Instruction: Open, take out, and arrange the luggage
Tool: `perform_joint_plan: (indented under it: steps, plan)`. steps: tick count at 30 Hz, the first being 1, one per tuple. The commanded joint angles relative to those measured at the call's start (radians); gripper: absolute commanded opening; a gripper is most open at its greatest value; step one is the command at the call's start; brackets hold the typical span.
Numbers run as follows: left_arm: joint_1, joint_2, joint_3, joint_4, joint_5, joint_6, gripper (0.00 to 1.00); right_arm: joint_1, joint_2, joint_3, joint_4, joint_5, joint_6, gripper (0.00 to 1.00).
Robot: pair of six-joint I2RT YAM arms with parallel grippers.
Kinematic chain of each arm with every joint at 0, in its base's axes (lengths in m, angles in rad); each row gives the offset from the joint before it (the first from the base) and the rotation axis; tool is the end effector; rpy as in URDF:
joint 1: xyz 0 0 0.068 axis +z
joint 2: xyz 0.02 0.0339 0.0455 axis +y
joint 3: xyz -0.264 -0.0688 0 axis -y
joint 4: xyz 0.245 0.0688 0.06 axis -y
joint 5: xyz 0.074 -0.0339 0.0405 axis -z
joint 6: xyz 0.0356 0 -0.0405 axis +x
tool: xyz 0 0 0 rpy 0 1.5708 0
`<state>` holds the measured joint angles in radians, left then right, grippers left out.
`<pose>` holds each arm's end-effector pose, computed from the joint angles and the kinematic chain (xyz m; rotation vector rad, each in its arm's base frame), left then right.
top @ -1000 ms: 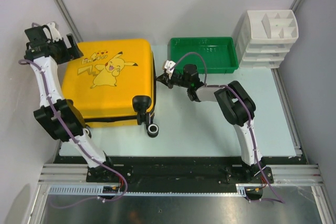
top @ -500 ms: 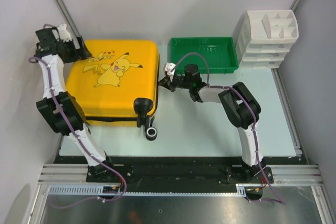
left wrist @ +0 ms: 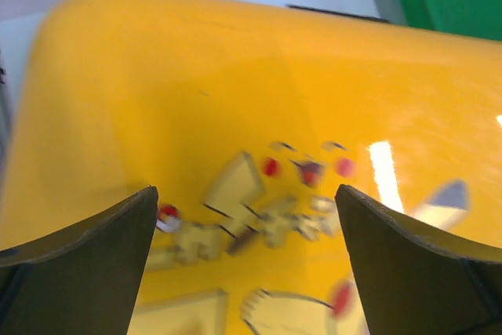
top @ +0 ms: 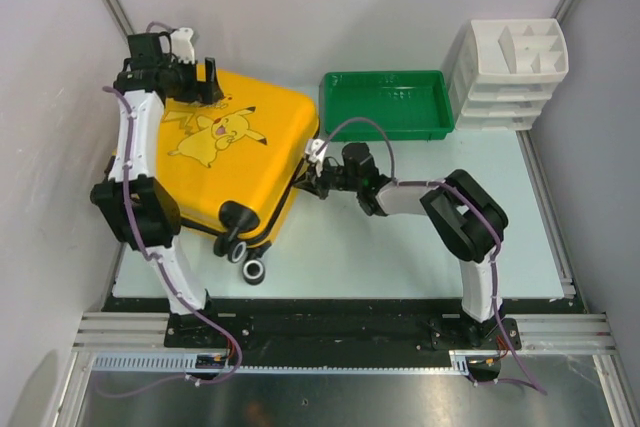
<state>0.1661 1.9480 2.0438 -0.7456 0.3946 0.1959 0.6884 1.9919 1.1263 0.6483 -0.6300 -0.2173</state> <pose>0.4367 0.0593 0.3774 0.2466 2.1586 -0.2321 0.3209 0.2911 0.1846 -1.1945 1.3929 0.8953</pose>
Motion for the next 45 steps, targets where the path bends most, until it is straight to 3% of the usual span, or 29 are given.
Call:
perform_joint_plan:
  steps: [1,3,7,10,17,25,32,40,45]
  plan:
    - [-0.010,-0.262,-0.124,-0.127,0.026,0.089,1.00,0.154,-0.027,0.015,0.155,0.004,0.091,0.00]
    - [-0.010,-0.407,-0.230,-0.152,0.035,0.089,1.00,0.177,-0.016,0.018,0.189,0.051,0.101,0.00]
    - [-0.010,-0.665,-0.582,-0.215,0.061,0.117,1.00,0.201,-0.008,0.023,0.212,0.127,0.111,0.00]
    - [-0.008,-0.843,-0.738,-0.297,0.090,0.184,1.00,0.212,-0.005,0.033,0.208,0.179,0.130,0.00]
    - [-0.007,-1.072,-0.927,-0.511,0.060,0.352,1.00,0.229,0.047,0.096,0.226,0.265,0.148,0.00]
    - [-0.007,-1.087,-1.010,-0.521,-0.126,0.396,1.00,0.229,0.102,0.168,0.261,0.303,0.147,0.00]
    - [-0.007,-1.035,-1.086,-0.511,-0.169,0.430,0.92,0.203,0.059,0.164,0.186,0.291,0.145,0.00]
    - [-0.031,-0.982,-1.149,-0.495,-0.063,0.404,0.70,0.160,0.021,0.113,0.165,0.265,0.137,0.00]
    - [-0.033,-1.009,-1.160,-0.503,-0.080,0.413,0.79,0.154,0.004,0.098,0.157,0.259,0.128,0.00]
